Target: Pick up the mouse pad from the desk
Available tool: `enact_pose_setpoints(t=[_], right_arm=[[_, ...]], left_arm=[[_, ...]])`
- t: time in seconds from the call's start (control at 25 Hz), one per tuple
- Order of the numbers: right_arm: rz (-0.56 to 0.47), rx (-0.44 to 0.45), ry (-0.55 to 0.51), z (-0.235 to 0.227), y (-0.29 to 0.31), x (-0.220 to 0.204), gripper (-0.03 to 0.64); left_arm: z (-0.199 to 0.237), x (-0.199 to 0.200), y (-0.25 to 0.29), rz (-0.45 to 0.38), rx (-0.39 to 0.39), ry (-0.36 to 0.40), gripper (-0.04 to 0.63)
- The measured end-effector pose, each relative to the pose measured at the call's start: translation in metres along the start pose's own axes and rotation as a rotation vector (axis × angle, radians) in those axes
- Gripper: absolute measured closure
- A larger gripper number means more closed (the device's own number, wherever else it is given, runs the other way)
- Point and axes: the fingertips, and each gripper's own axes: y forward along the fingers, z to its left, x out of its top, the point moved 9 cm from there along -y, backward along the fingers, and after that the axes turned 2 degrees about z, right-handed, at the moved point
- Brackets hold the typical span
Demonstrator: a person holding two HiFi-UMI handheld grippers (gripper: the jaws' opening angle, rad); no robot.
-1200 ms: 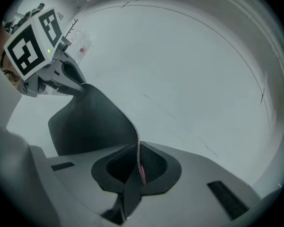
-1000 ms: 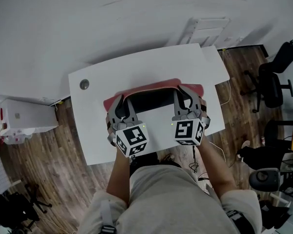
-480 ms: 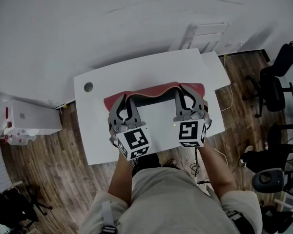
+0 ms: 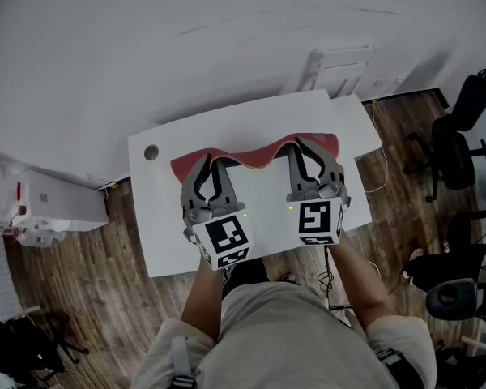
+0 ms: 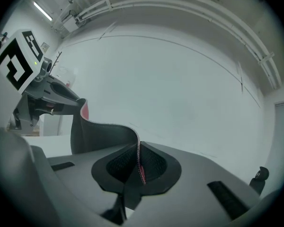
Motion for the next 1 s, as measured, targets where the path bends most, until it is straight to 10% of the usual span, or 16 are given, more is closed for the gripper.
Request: enact_pose_setpoints(t=[1.0], right_arm=[[-0.221,-0.032,0.198,-0.023,-0.138,0.04,0.566]], left_arm=[[-0.053,0.079,-0.115,-0.212,-0.092,-0.185,0.565]])
